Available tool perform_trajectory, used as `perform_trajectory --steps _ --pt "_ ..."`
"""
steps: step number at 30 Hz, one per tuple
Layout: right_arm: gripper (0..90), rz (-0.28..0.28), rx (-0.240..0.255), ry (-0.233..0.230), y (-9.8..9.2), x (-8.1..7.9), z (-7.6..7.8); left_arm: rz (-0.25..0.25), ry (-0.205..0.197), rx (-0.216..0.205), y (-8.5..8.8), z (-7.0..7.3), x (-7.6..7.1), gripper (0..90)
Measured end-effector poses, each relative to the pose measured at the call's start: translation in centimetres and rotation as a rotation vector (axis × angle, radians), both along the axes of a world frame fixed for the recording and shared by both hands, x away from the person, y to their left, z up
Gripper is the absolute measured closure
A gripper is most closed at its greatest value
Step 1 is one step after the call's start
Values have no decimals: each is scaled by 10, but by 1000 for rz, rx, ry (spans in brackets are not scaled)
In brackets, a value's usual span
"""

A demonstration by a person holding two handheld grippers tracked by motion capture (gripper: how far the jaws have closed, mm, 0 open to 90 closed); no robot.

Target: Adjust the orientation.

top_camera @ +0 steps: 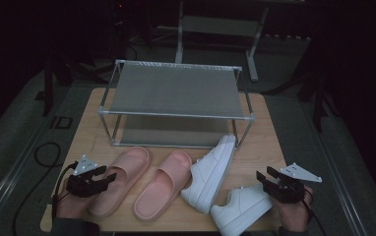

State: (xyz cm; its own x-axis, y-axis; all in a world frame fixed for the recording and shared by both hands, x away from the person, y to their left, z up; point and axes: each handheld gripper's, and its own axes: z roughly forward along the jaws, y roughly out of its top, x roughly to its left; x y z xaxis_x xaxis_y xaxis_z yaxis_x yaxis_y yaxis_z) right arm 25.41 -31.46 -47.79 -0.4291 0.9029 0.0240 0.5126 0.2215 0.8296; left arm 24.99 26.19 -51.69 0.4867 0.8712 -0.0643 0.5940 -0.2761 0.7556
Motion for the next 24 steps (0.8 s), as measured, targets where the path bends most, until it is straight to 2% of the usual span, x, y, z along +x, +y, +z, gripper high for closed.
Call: perform_trajectory --steps 4,5,7,11,15,24 --pt "510 4 -5 3 0 0 0 -14 -9 3 -1 5 -2 531" --pt "504 3 -11 3 1 0 0 -40 -12 -18 -1 9 -5 531" --pt "488 5 -26 4 3 0 0 -53 -13 -16 -3 12 -7 569" --pt "483 5 -34 1 4 0 0 -75 -9 -3 -7 14 -10 609" --pt "484 10 -37 0 4 0 -1 -105 5 27 -15 15 -9 686" --pt "484 13 -40 -3 4 0 -1 -122 27 72 -32 12 -3 826"
